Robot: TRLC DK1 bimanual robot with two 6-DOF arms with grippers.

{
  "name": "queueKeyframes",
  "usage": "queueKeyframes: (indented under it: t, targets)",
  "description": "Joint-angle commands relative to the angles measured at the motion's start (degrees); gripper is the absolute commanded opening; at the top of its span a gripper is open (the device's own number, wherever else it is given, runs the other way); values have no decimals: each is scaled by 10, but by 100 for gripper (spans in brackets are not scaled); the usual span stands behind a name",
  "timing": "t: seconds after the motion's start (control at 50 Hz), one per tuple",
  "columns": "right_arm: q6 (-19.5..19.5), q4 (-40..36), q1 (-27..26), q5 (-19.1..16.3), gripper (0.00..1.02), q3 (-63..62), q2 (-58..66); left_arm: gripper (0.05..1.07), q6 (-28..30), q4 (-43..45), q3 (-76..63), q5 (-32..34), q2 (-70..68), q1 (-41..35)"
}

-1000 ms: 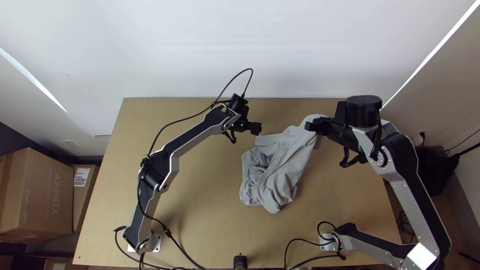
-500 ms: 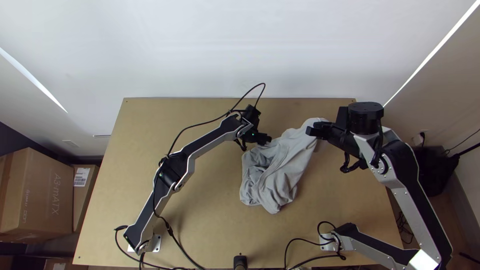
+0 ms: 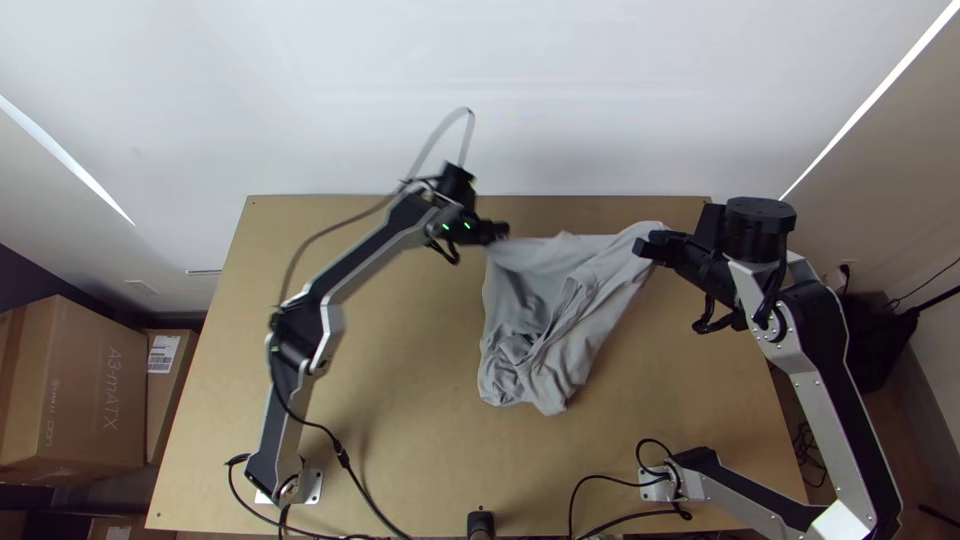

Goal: Fold the t-shirt

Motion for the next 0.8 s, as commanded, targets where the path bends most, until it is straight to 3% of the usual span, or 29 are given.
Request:
queueKeyframes:
  t: [0.0, 0.24, 0.42, 0.6, 0.78]
  targets:
    - [-20, 47, -29, -1, 2, -3, 1, 7, -11, -1, 5, -24, -98, 46]
    - [-41, 164, -36, -8, 2, 56, 41, 7, 4, -7, -26, -84, -235, 119]
    - [-66, 280, -27, -16, 2, 93, 42, 7, 9, -7, -34, -90, -317, 184]
    - [-69, 340, -23, -42, 2, 123, 25, 7, 14, -6, -33, -90, -388, 249]
    - [-65, 346, 3, -62, 2, 124, -45, 7, 27, -7, -38, -90, -471, 285]
